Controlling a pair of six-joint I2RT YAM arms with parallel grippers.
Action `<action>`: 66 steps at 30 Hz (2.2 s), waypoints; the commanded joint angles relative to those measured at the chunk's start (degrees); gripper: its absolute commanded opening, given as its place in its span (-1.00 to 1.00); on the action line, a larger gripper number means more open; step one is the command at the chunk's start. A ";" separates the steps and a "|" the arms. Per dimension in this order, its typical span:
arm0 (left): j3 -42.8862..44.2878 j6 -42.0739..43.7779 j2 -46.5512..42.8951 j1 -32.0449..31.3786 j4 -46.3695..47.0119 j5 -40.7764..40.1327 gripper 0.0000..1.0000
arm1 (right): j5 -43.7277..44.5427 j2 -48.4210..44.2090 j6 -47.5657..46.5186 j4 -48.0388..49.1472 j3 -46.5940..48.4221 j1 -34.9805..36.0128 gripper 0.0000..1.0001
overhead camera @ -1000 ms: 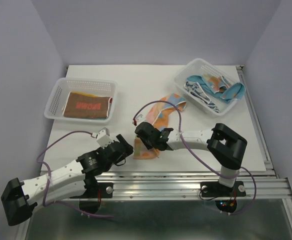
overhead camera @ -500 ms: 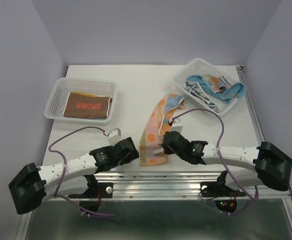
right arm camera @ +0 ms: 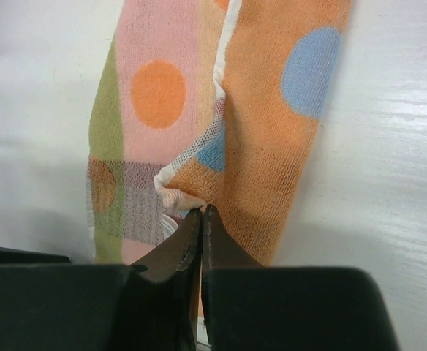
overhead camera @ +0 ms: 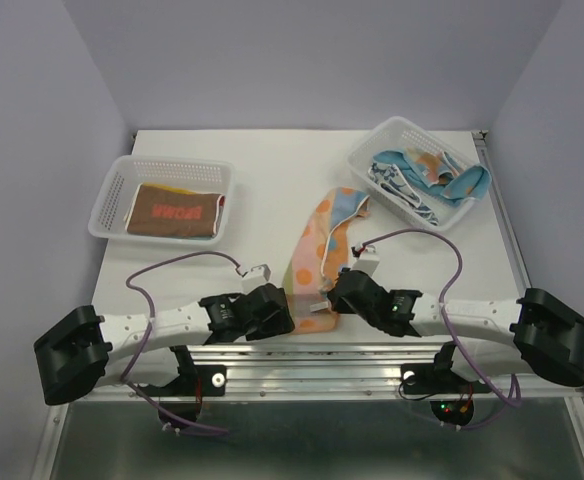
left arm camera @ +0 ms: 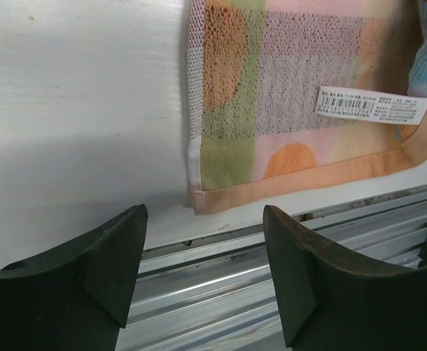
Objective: Fold and stack the towels
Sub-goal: Flatten out the crumpled towel
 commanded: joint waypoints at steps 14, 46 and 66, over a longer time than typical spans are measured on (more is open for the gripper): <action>11.46 0.90 16.27 -4.95 -9.28 -4.92 -0.37 | 0.38 -3.16 1.72 6.83 -3.41 0.38 -0.99; 42.75 31.99 -17.99 -8.65 7.30 -27.61 -1.00 | -2.35 -25.05 -26.93 19.49 23.21 0.38 -0.99; 44.09 32.63 -20.11 -8.65 12.24 -19.58 -1.00 | -5.70 -27.95 -23.76 15.26 27.03 0.38 -0.99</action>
